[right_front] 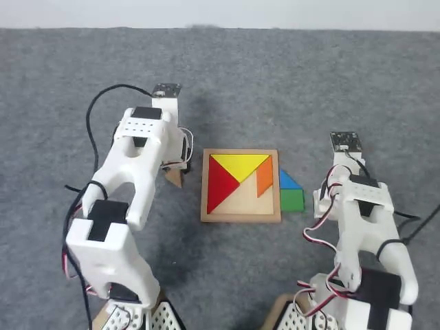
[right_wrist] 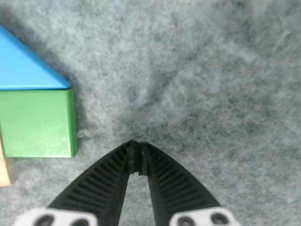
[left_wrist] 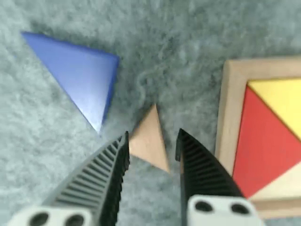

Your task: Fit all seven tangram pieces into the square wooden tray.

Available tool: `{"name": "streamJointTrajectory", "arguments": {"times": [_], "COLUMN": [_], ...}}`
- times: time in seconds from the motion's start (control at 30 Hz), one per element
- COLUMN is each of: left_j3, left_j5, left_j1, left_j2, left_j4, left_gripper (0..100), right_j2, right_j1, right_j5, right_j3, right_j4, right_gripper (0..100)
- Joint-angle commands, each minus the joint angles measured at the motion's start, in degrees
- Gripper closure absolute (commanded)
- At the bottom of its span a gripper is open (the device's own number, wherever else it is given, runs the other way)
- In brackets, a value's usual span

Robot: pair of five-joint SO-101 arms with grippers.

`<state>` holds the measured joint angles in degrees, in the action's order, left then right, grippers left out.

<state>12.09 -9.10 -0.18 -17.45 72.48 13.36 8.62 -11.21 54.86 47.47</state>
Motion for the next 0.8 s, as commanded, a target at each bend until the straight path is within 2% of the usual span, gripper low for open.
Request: {"name": "streamJointTrajectory", "arguments": {"times": [0.0, 0.37, 0.77], "left_j3": [0.0, 0.3, 7.7], "left_j5": [0.8, 0.5, 0.9], "left_j1": [-0.1, -0.2, -0.1], "left_j2": [2.2, -3.7, 2.5], "left_j4": [-1.1, -1.7, -1.0], "left_gripper": [84, 84, 84], "right_j2": [2.7, 2.7, 2.7], "right_j1": [0.7, 0.7, 0.7], "right_j5": [-0.7, -0.7, -0.7], "right_j3": [-0.3, -0.3, -0.3], "right_j4": [-1.0, -1.0, -1.0], "right_gripper": [99.1, 99.1, 99.1]}}
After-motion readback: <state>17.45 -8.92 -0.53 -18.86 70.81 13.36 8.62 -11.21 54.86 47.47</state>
